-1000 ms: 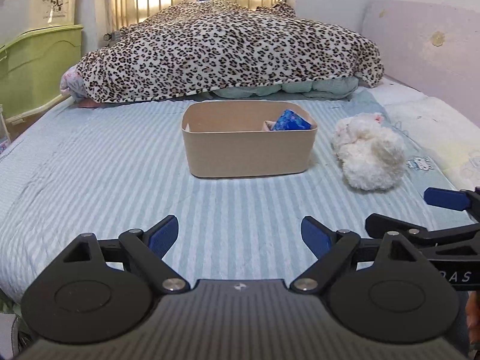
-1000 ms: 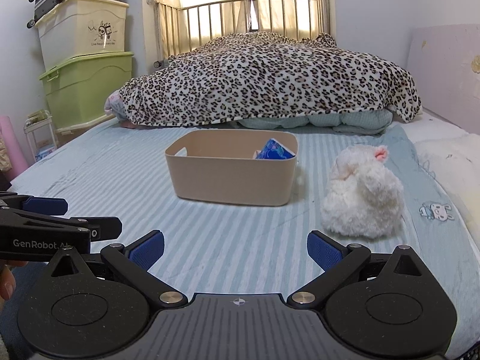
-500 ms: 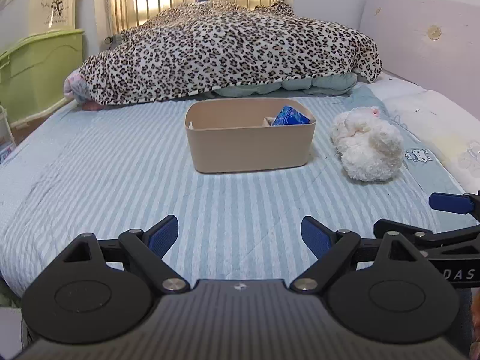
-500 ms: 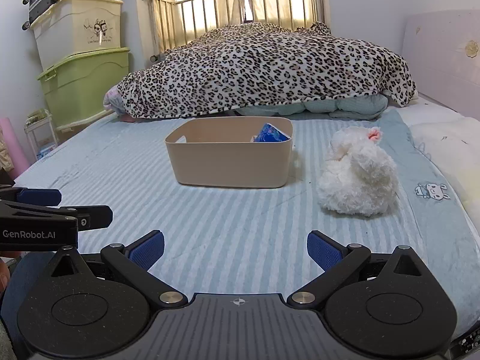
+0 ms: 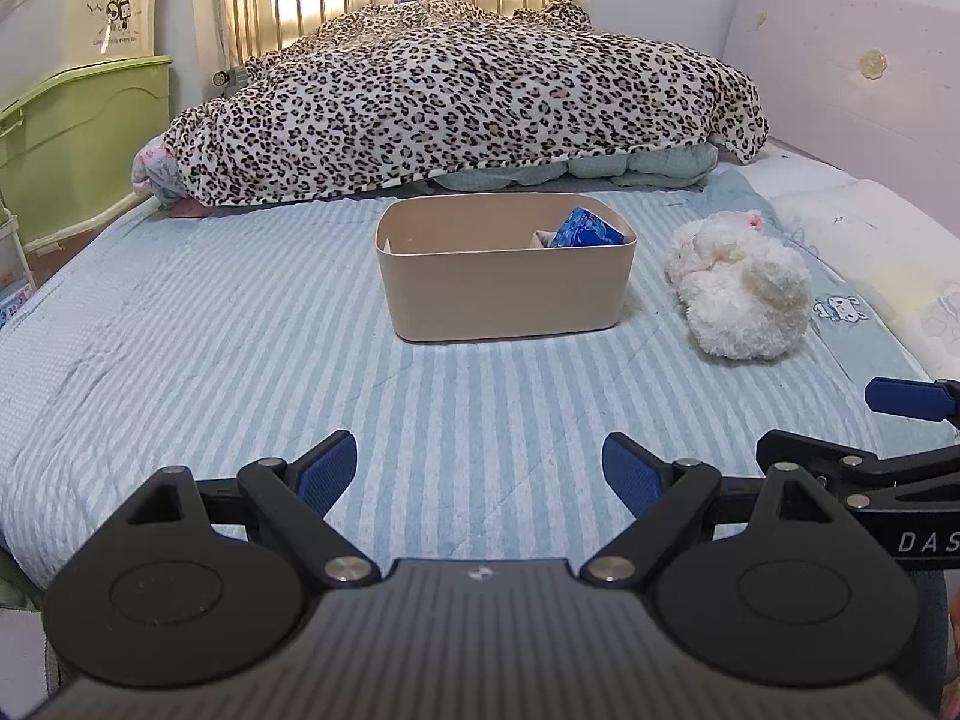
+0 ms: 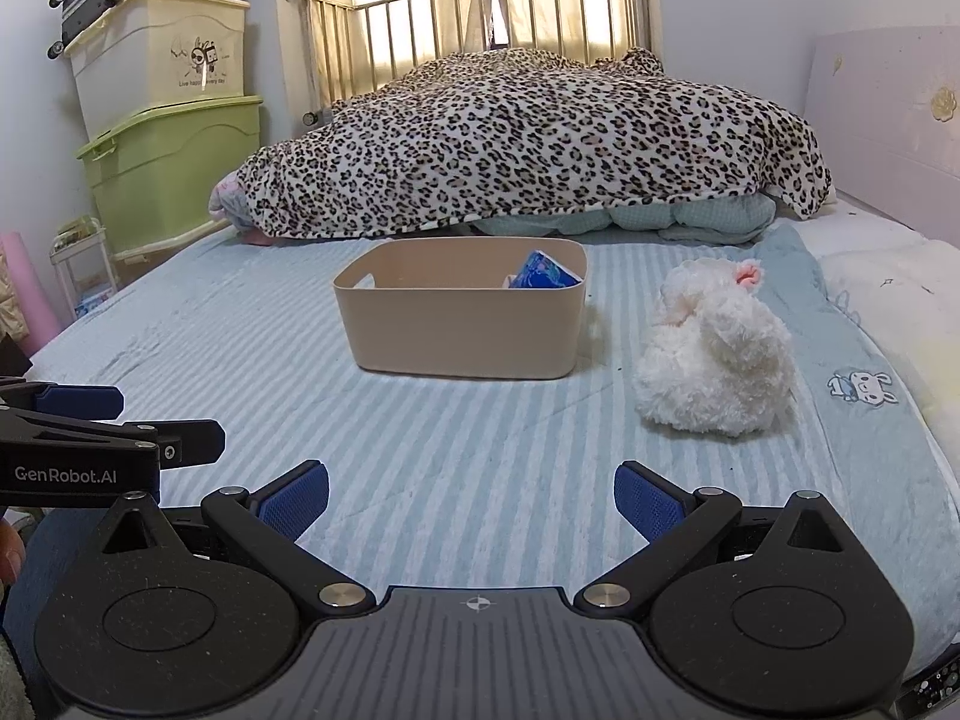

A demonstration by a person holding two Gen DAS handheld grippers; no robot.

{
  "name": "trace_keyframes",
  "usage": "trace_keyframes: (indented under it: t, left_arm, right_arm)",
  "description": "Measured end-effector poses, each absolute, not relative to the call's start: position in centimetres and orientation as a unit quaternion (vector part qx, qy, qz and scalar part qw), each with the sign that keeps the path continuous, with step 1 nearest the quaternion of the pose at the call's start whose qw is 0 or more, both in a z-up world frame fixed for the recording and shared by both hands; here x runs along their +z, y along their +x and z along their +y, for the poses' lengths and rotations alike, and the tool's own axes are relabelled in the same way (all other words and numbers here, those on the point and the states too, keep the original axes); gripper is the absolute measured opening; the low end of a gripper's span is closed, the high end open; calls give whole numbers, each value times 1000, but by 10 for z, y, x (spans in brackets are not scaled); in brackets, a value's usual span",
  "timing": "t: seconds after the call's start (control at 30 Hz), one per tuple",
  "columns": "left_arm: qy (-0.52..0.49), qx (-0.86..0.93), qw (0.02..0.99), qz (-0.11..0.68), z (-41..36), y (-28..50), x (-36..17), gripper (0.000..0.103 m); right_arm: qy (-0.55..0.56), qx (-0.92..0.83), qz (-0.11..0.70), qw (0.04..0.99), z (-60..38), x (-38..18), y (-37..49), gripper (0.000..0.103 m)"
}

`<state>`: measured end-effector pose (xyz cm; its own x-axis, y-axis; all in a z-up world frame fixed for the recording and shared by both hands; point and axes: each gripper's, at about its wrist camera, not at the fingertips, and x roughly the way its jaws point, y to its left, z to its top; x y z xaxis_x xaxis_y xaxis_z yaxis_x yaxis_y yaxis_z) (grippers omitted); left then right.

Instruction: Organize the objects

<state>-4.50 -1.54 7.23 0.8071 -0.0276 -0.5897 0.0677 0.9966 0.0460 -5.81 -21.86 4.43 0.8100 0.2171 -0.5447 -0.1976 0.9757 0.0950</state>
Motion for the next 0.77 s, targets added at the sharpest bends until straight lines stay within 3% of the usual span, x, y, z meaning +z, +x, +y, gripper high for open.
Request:
trace_keyframes:
  t: [0.77]
  left_arm:
    - [33,-23,952,304,-12,-49,75,95]
  right_arm:
    - [12,103,290,951,-218,44,-59,103]
